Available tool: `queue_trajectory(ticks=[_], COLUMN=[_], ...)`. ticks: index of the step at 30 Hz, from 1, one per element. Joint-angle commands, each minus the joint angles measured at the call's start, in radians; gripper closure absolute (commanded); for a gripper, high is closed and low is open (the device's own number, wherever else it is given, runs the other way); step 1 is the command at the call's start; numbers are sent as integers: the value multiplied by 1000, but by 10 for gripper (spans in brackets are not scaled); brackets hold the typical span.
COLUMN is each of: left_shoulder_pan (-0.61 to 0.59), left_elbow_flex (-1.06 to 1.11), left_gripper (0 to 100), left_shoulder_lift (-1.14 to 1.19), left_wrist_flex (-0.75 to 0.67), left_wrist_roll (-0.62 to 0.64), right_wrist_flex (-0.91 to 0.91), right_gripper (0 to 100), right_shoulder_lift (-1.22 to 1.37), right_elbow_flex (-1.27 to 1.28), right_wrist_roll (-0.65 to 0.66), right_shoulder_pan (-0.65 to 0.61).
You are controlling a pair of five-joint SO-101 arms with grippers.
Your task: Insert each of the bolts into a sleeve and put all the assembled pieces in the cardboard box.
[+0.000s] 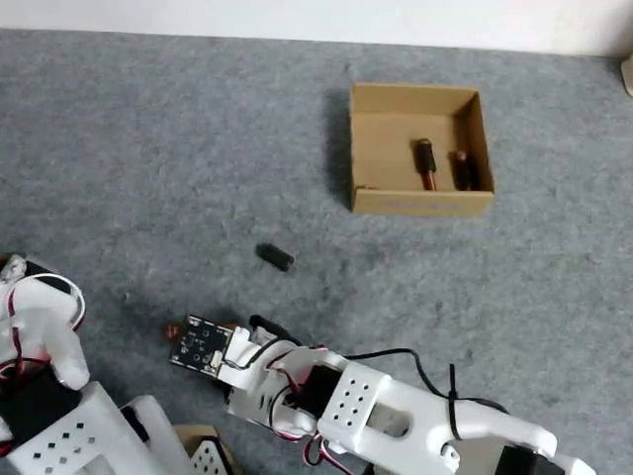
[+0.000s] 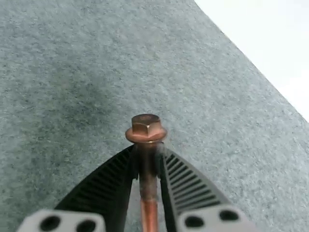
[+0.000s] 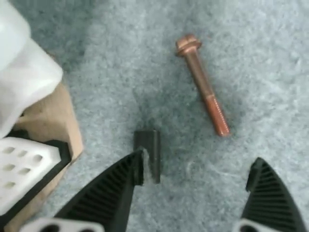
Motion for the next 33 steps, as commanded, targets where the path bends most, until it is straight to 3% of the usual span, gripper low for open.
queue_trajectory(ticks=[1, 14, 26, 33], left_shoulder_pan=[-44, -53, -48, -53], left_elbow_flex=[-65, -65, -93, -137], left_gripper=[995, 995, 995, 995], left_shoulder_lift=[-16, -16, -16, -16], left_wrist_flex=[2, 2, 2, 18], left_wrist_roll=[3, 3, 3, 3], right_wrist_flex=[-24, -33, 50, -8], right_gripper=[677, 677, 677, 677], right_shoulder_lift=[1, 383, 117, 104], right_elbow_flex=[-10, -202, -200, -185], right_wrist_roll=[3, -3, -72, -227], right_shoulder_pan=[21, 31, -38, -44])
